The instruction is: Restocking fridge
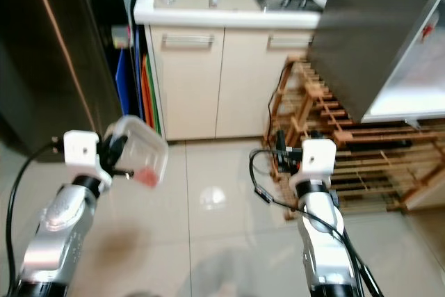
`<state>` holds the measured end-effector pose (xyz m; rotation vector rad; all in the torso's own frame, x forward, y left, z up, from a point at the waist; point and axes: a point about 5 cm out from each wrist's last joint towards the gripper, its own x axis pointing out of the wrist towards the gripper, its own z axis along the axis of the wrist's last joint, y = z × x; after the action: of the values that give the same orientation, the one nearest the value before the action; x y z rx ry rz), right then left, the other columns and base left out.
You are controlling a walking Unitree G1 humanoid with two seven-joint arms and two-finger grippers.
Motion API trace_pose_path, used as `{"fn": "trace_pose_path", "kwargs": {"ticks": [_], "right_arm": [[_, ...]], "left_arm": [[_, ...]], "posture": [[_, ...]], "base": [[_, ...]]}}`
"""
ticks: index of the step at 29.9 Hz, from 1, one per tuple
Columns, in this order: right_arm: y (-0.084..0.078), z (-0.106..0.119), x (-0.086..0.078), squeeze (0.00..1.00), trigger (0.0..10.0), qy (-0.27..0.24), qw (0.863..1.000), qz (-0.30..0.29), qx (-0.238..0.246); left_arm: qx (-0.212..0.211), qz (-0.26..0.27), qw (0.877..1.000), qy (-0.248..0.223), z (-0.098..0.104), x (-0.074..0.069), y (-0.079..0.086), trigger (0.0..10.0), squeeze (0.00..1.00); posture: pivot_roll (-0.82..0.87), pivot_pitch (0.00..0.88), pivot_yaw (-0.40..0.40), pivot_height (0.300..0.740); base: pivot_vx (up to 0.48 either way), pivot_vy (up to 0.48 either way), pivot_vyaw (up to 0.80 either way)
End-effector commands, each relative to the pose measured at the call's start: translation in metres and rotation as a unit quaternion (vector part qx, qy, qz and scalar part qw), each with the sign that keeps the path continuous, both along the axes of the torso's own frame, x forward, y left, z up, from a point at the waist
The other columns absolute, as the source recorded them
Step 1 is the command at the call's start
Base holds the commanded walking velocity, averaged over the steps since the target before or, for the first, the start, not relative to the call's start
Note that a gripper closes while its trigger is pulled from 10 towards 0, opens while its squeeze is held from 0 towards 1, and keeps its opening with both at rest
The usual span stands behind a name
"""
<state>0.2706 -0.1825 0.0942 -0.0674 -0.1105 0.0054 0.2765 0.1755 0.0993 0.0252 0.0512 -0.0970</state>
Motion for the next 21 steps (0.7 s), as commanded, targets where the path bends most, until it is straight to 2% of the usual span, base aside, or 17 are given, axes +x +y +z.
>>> {"fn": "trace_pose_path", "kwargs": {"ticks": [1,3,7,11,21], "right_arm": [[0.001,0.002,0.005,0.0,10.0,-0.001,1.0,0.004,0.003],[0.002,0.003,0.009,0.0,10.0,-0.001,1.0,0.008,0.006],[-0.001,0.002,0.013,0.0,10.0,0.003,1.0,0.007,0.007],[0.001,0.004,0.012,0.0,10.0,0.002,1.0,0.011,0.008],[0.007,0.003,0.012,0.0,10.0,0.001,1.0,0.023,0.006]], "left_arm": [[-0.004,0.002,0.999,-0.032,0.014,0.009,-0.009,10.0,0.0],[-0.014,0.032,0.999,-0.024,0.009,0.014,-0.008,10.0,0.0],[-0.025,0.062,0.998,-0.005,0.001,0.015,-0.009,10.0,0.0],[-0.022,0.045,0.999,-0.017,0.006,0.015,-0.017,10.0,0.0],[-0.021,0.037,0.999,-0.034,0.016,0.026,-0.022,10.0,0.0]], "posture": [[0.02,0.0,-0.045,0.74],[0.01,0.0,-0.038,0.74],[0.01,0.0,-0.041,0.74],[0.0,0.0,-0.042,0.74],[-0.01,0.0,-0.029,0.74]], "base": [[0.0,-0.48,0.0],[0.0,-0.48,0.0],[0.0,-0.48,0.0],[0.0,-0.48,0.0],[0.0,-0.477,0.0]]}}
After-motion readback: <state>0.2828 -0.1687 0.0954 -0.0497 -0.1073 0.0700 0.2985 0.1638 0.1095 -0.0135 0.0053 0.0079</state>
